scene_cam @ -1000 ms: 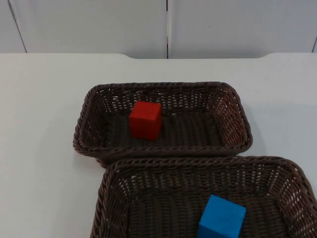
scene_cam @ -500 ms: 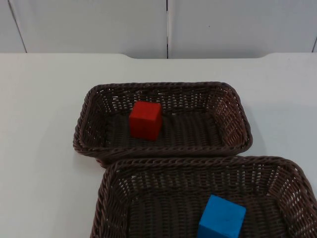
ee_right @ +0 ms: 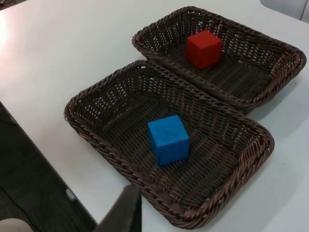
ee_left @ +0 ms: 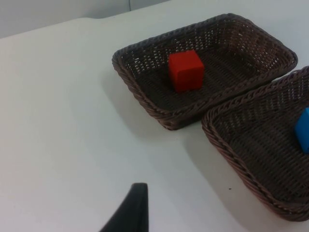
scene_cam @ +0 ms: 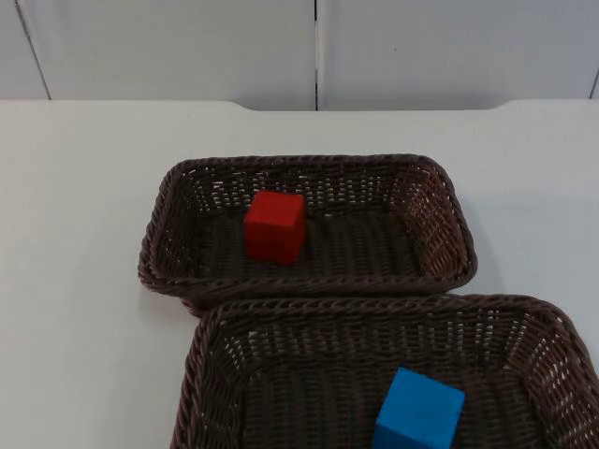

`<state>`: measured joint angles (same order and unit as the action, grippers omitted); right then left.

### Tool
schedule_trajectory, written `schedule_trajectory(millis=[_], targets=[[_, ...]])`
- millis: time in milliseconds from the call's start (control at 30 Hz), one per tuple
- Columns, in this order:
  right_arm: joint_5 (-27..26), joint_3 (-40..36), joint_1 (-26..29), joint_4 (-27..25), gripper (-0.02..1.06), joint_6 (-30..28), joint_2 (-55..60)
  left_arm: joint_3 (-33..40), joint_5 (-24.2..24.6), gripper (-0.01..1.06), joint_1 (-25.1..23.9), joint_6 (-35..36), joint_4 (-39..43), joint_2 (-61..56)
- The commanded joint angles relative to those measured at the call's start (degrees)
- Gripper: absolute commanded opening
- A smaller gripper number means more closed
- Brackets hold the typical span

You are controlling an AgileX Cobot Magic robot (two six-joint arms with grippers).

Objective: Pick up one cube with the left hand and place it into the upper basket. Pick up one cube with the right hand and place it into the lower basket.

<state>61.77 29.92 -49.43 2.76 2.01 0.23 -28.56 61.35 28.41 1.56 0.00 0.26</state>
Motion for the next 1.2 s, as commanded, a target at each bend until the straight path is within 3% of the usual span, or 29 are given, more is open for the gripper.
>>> schedule_trajectory(millis=[0, 600, 733, 1167], targets=[[0.01, -0.32, 0.19, 0.08, 1.05, -0.31, -0.23, 0.26, 0.16, 1.05, 0.18, 0.31, -0.73, -0.26], [0.01, -0.32, 0.77, 0.08, 1.05, -0.31, -0.23, 0.26, 0.16, 1.05, 0.18, 0.31, -0.73, -0.26], [0.01, -0.32, 3.22, 0.08, 1.05, -0.31, -0.23, 0.26, 0.16, 1.05, 0.18, 0.31, -0.73, -0.26], [0.01, -0.32, 20.52, 0.08, 1.05, -0.31, -0.23, 0.26, 0.16, 1.05, 0.18, 0.31, -0.73, -0.26]])
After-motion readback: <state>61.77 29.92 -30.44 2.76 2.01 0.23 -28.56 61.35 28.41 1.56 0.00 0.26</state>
